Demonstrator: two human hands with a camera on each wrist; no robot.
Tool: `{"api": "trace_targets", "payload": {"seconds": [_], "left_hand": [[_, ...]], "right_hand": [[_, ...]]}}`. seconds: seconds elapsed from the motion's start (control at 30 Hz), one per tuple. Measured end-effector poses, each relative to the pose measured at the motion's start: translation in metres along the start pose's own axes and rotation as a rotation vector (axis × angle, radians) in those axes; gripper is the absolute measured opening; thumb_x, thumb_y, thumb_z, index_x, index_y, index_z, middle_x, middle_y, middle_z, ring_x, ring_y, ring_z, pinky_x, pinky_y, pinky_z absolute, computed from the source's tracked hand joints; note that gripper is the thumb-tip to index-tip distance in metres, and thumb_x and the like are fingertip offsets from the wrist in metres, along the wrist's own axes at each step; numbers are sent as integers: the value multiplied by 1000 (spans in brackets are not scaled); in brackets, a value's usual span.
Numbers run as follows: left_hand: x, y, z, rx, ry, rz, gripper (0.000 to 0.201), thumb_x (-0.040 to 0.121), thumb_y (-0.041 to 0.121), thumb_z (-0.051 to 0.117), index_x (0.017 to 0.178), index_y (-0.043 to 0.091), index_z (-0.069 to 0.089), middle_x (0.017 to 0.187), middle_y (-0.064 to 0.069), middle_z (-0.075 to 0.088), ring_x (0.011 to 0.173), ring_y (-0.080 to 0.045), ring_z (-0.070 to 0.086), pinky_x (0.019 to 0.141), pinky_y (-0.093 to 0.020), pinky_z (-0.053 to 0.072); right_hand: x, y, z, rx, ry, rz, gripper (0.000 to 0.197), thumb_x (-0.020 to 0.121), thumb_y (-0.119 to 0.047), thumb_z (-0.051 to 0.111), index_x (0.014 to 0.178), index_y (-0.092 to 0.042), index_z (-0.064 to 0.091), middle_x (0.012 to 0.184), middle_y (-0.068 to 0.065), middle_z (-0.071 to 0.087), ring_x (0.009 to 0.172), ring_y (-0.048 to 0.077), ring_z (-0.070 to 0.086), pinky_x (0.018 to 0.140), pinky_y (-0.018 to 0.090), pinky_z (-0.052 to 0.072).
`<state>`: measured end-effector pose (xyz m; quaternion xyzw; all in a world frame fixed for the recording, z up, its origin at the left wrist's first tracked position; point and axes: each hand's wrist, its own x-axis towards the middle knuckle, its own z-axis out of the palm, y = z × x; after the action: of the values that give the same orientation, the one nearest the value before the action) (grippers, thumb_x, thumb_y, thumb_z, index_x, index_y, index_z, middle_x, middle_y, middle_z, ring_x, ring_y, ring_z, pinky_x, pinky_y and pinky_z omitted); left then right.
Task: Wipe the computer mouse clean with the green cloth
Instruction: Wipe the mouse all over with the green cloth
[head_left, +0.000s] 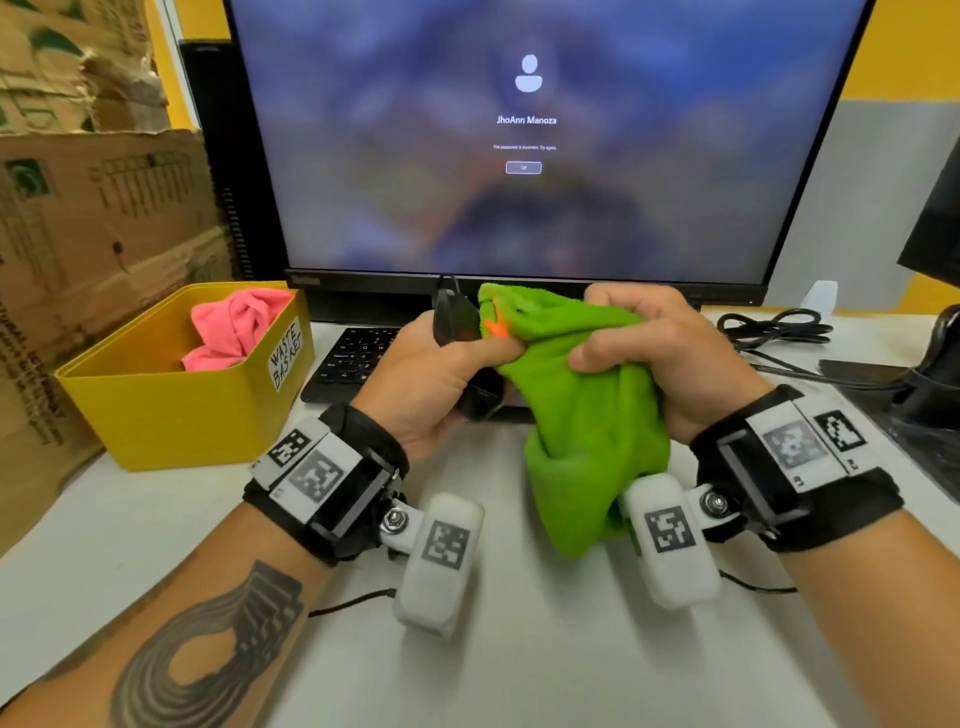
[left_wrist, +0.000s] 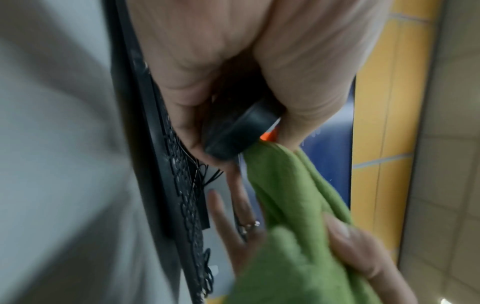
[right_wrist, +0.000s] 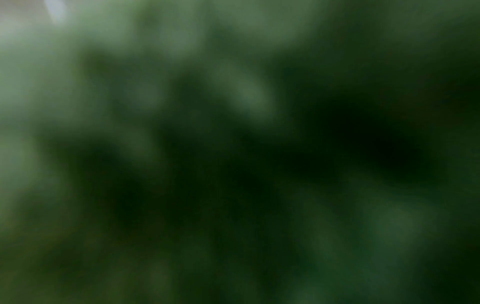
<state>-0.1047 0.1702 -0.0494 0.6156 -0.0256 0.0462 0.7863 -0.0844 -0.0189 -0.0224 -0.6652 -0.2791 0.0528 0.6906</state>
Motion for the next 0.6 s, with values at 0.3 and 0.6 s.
{"api": "trace_targets", "payload": {"seconds": [0.3,0.6], "left_hand": [[2,7,-7,-111,-55,-246,62,93,82,38,114,24,49,78,-8,57,59,-24,54,58,-29,47],[-2,4,0,-95,-39,-192,49,108,55,37,118,15,63,84,-15,56,65,-25,51,56,-28,39]], "right_hand": [[2,-3,-15,-443,240,-286,18,63,-3,67,77,6,74,82,17,76,76,22,71,71,32,55],[-1,0,14,-659,166,-505,26,69,-33,87,91,-23,80,99,1,69,93,11,69,89,28,53]]}}
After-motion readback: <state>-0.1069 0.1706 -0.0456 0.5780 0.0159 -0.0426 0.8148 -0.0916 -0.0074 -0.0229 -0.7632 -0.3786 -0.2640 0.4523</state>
